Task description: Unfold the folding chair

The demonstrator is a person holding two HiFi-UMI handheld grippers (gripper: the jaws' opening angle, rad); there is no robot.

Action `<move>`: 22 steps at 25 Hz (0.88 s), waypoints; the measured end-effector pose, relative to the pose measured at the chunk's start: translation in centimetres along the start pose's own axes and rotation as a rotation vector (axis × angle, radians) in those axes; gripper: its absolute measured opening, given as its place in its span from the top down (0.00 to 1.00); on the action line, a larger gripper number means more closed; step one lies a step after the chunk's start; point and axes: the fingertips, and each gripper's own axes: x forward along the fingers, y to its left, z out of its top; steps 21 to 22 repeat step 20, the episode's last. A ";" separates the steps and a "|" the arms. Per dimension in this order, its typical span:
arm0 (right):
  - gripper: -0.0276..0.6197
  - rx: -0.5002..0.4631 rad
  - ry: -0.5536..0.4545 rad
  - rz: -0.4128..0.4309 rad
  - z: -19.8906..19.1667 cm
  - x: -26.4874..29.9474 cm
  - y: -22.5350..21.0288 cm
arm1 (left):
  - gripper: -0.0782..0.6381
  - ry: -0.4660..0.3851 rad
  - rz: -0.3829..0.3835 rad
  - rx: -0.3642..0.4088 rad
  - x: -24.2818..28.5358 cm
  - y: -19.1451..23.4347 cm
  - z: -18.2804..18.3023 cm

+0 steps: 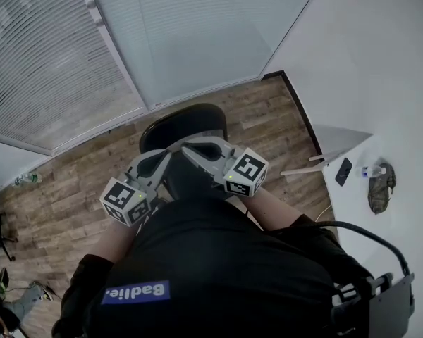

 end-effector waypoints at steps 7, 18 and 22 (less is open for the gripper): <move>0.95 0.013 0.014 0.003 -0.7 0.3 0.2 | 0.88 0.000 -0.010 -0.008 0.0 0.0 -0.1; 0.95 0.037 0.023 0.011 -1.4 0.9 0.0 | 0.88 0.018 -0.006 -0.002 -0.2 0.2 -0.7; 0.95 0.040 0.025 0.011 -1.5 1.2 0.1 | 0.88 0.018 -0.006 -0.003 -0.5 0.3 -0.7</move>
